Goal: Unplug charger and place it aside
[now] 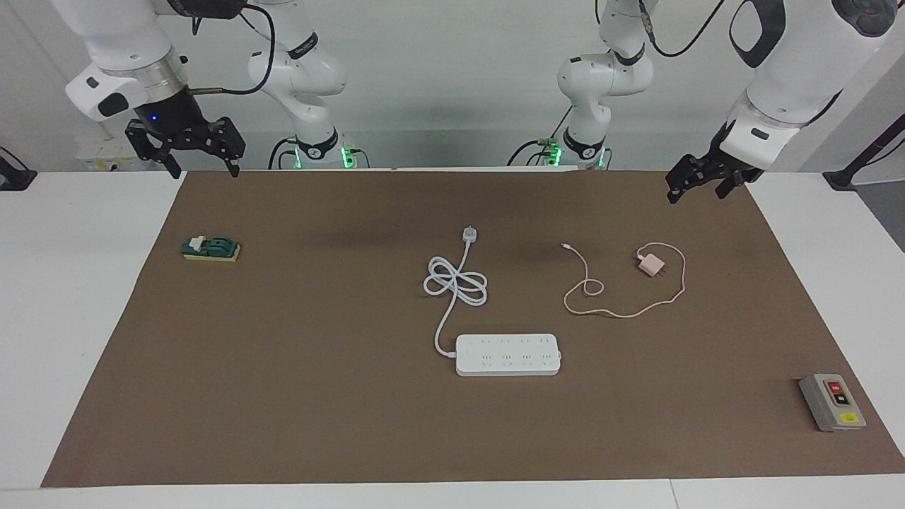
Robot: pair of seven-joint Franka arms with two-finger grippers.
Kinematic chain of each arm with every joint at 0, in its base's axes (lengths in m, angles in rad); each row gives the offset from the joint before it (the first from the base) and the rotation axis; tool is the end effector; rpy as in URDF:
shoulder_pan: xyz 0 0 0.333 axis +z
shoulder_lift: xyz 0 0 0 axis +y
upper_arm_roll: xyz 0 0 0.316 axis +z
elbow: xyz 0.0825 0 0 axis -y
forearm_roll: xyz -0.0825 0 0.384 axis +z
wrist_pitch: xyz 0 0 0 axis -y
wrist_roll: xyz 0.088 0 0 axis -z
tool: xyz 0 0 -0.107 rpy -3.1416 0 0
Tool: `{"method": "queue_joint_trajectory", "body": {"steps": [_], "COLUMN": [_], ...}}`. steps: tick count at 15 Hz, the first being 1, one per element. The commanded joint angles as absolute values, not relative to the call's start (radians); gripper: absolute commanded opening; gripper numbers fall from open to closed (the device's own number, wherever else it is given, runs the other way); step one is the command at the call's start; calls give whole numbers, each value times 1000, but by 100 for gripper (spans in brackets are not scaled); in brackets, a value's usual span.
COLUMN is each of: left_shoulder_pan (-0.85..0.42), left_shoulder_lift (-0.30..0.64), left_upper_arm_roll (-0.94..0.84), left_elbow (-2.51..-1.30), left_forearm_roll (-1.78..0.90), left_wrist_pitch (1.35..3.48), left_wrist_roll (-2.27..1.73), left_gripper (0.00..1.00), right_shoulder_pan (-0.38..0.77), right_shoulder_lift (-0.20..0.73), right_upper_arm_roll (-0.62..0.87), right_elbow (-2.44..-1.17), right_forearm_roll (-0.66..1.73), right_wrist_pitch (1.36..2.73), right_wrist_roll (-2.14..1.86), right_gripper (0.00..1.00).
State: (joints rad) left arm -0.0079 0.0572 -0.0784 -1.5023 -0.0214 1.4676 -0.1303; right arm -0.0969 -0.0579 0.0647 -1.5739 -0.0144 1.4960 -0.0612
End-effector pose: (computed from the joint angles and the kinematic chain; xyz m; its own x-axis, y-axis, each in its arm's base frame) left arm 0.5590 -0.0495 0.6161 0.9947 0.0418 -0.0941 0.0433 -0.9990 0.0138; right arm 0.5286 -0.0175 0.6479 0.9994 0.0277 -0.0212 0.0281 -0.9995 0.0169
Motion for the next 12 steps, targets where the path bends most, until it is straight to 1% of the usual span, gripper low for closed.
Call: {"method": "queue_joint_trajectory", "body": {"steps": [1,12], "left_shoulder_pan": [-9,-11], "left_shoulder_lift": [46,46], "left_upper_arm_roll": [-72,-72], "left_elbow": [-1509,-1511], "left_forearm_roll": [-26,-26], "left_wrist_pitch": [1474,1474], "left_wrist_roll": [-118,-118], "left_gripper": [100,100], "right_shoulder_pan": [-103,-103], "right_shoulder_lift": [-89,-89], "right_upper_arm_roll": [75,74], "right_elbow": [-1615,-1614], "right_forearm_roll": [3,3], "right_wrist_pitch": [1522,1523], "right_wrist_roll": [-46,-46], "right_gripper": [100,100]}}
